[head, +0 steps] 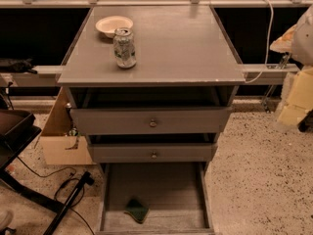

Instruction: Pick sponge from bottom drawer and place on counter

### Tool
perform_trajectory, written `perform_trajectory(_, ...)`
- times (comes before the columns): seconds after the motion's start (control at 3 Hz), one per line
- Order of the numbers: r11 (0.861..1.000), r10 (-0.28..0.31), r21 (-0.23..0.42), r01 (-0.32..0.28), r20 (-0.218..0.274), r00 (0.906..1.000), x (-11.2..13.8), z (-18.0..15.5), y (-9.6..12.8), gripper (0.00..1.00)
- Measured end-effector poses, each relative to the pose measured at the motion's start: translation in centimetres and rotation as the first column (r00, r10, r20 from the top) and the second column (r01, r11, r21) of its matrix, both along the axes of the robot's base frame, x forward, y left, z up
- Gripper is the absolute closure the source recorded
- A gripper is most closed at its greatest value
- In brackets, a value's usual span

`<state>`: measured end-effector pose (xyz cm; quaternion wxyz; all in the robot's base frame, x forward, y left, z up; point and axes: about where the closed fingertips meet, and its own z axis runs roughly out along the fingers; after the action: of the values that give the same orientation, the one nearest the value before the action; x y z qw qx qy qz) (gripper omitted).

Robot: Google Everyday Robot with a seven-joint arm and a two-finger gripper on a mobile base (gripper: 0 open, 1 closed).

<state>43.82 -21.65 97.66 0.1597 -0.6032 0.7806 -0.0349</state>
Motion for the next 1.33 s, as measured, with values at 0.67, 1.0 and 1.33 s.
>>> perform_trajectory(0.67,0.999,-0.006,-0.038,0.007,0.029,0.9996,0.3,1.4,0.1,0.0)
perform_trajectory(1.0,0.997,-0.01,-0.071,0.015,0.076,0.997,0.9,1.3,0.9,0.0)
perform_trajectory(1.33,0.999,-0.004,-0.045,0.009,0.106,0.9944,0.2,-3.4,1.9,0.0)
